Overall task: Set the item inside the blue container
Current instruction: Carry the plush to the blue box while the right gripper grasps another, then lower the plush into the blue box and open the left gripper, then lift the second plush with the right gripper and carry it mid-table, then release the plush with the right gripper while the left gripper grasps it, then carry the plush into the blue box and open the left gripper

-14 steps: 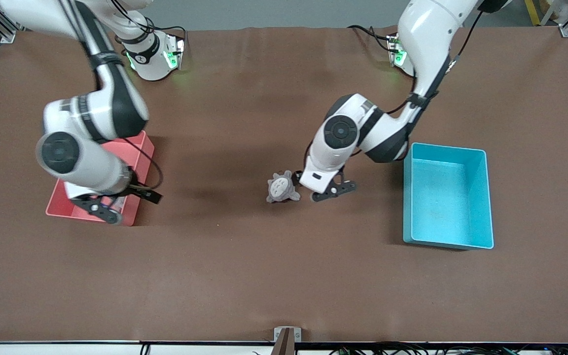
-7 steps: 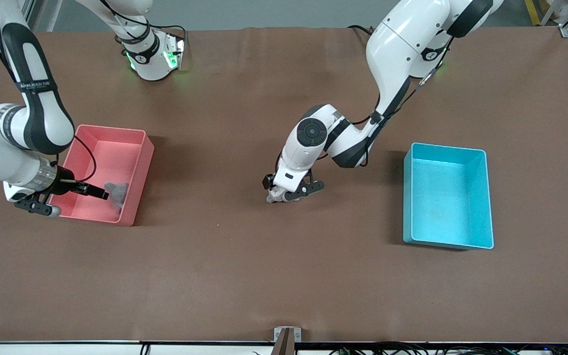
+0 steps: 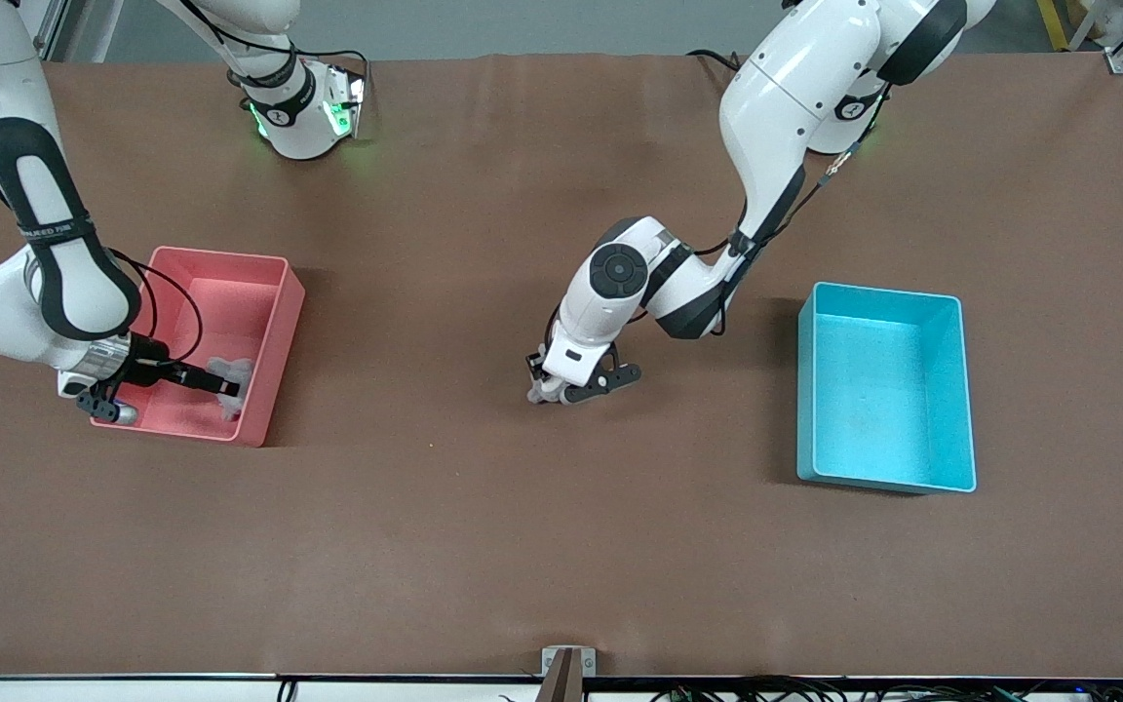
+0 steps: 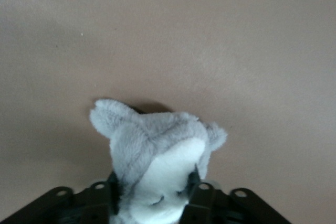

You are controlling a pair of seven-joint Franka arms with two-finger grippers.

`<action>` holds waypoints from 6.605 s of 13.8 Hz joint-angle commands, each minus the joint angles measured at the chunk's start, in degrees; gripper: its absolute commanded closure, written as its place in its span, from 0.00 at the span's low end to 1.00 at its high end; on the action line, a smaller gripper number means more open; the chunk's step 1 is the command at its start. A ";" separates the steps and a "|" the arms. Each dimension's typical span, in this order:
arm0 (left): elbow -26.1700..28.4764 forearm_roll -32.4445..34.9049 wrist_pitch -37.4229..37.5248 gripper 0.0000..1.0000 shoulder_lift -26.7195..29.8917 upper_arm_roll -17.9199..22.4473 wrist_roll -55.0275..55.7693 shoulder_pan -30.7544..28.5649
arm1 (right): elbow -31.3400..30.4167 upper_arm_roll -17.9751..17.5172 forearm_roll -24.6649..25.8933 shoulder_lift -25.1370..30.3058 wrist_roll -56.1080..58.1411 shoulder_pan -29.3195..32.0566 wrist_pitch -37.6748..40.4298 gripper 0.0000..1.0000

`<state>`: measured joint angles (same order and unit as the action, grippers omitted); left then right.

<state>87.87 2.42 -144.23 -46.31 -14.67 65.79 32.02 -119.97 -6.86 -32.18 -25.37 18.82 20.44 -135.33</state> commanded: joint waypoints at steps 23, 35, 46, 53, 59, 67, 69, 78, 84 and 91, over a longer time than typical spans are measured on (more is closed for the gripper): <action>17.43 11.47 30.50 0.00 26.79 4.21 -48.92 -38.52 | 0.34 -1.05 -3.94 0.50 2.89 1.18 4.55 1.00; 5.29 0.15 40.26 0.00 27.59 -6.94 -40.95 -38.00 | 20.72 0.80 8.80 1.55 -14.55 0.31 30.98 1.00; 4.77 0.48 25.33 0.00 19.95 -11.61 -10.70 -24.56 | 25.03 0.71 19.84 4.38 -86.35 -41.67 15.65 1.00; 4.50 0.04 23.64 0.00 17.84 -11.61 -10.34 -24.38 | 36.64 0.88 38.93 -14.96 -120.22 -58.75 8.27 1.00; 4.59 0.04 21.36 0.00 15.81 -11.61 -8.84 -23.85 | 36.64 0.97 43.78 -18.49 -124.82 -60.35 4.46 0.00; 4.50 -0.48 10.75 0.00 10.29 -11.61 3.52 -20.08 | 37.70 0.09 39.06 -11.12 -105.45 -49.90 11.92 0.00; 3.89 -0.05 6.44 0.00 8.00 -11.35 8.27 -17.27 | 37.26 0.44 33.87 -7.43 -92.89 -45.08 17.00 0.00; -0.95 0.04 -3.78 0.00 -2.20 -1.86 18.93 0.31 | 32.80 0.97 34.29 6.54 -32.50 -21.70 36.10 0.00; -0.68 1.00 -2.99 0.89 -2.30 -0.98 18.41 1.20 | 28.82 13.60 34.55 14.11 -17.42 -24.38 40.76 0.00; 0.01 9.01 17.55 1.00 12.61 -0.89 6.40 -8.28 | 35.23 15.12 34.64 15.79 -17.68 -24.75 48.23 0.00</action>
<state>85.15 10.54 -133.36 -41.68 -15.22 77.61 26.85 -86.24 7.48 2.31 -10.36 0.92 -3.51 -88.88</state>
